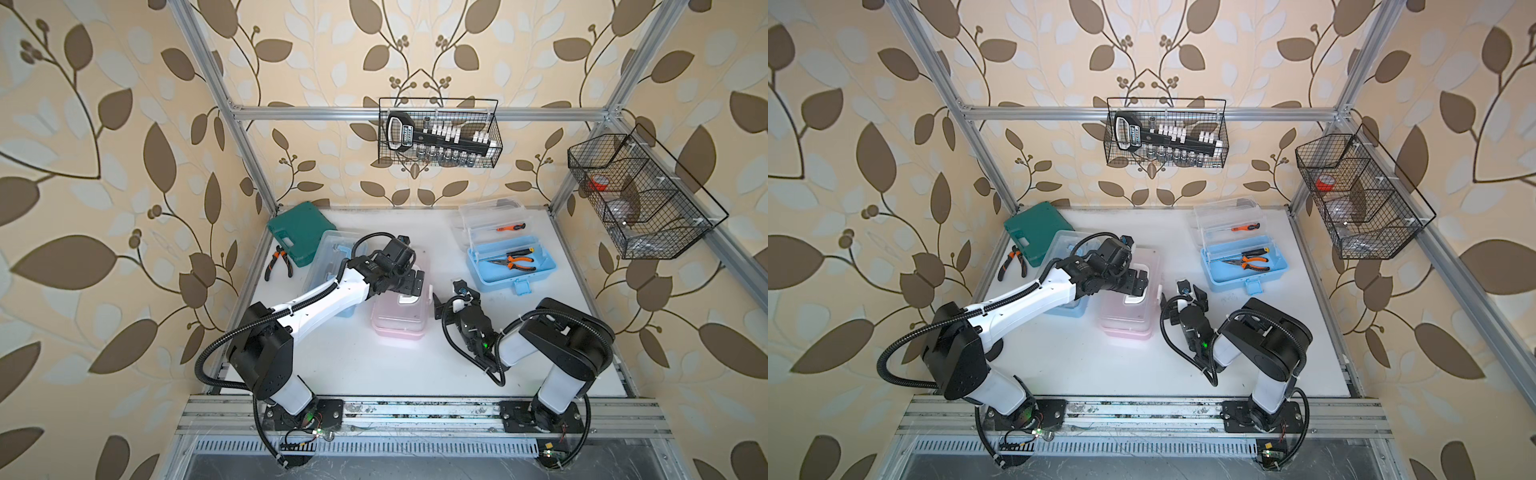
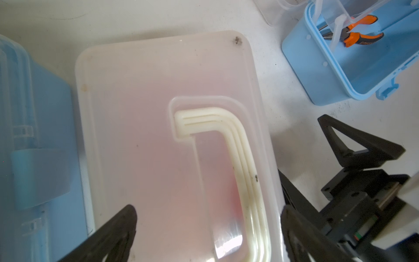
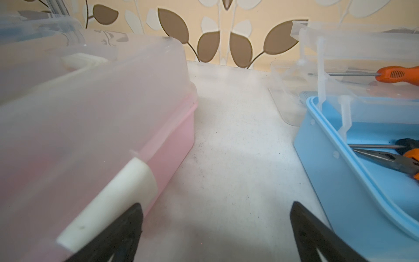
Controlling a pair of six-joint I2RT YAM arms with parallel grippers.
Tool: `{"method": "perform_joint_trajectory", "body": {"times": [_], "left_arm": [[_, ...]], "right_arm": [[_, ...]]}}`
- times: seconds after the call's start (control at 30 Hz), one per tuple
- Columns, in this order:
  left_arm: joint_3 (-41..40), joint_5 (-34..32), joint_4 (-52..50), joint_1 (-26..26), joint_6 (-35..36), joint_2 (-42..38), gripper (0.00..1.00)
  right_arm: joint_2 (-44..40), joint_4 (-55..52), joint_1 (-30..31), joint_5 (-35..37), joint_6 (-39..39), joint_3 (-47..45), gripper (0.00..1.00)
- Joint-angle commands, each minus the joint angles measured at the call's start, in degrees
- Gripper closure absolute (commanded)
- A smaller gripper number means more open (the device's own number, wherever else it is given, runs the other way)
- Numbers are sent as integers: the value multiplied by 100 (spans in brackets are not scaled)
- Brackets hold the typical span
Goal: Close toolboxes
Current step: Fasten the toolbox latch on the toolbox.
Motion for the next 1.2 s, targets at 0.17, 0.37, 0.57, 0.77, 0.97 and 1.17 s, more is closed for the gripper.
{"method": "perform_joint_trajectory", "body": {"times": [0.17,0.37,0.57,0.77,0.97,1.17], "left_arm": [[-366,455,-784,57,-130,403,1],[-382,465,-773,58,-116,403,1],[-409,463,-764,59,-113,402,1],[-391,483,-725,68,-112,409,1],[-391,517,-704,68,-122,451,1],[-392,533,-695,68,-123,460,1]], "right_arm": [[-653,-602,-6,-772,206,85,1],[-1073,-1424,-340,-1188,774,104,1],[-1892,-3233,-1243,-2522,1790,455,3],[-2347,-4909,-1475,-3402,2191,1141,18],[-2239,-5562,-1476,-3979,2618,1484,25],[-1984,-5652,-1466,-4273,2760,1654,28]]}}
